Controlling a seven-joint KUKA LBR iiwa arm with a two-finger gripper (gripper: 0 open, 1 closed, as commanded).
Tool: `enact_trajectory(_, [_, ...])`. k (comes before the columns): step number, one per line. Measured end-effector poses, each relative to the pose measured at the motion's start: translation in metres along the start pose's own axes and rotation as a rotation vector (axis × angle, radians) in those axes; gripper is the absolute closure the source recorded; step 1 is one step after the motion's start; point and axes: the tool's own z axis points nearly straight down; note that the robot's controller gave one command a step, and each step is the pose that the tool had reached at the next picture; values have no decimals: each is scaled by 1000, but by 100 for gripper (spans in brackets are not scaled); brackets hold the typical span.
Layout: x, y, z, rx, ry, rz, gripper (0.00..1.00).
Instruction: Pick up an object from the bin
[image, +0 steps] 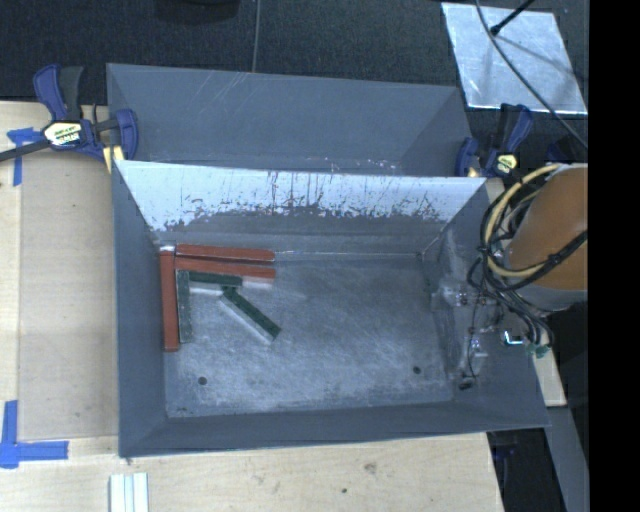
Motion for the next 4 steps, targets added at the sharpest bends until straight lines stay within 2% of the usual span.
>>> enact_trajectory(1, [-3,70,61,-3,-2,-147,0])
enact_trajectory(2, [-60,141,-40,-2,-20,-144,0])
enact_trajectory(3, [-69,214,62,-2,-2,-53,0])
enact_trajectory(4, [-52,260,55,-1,-5,-66,0])
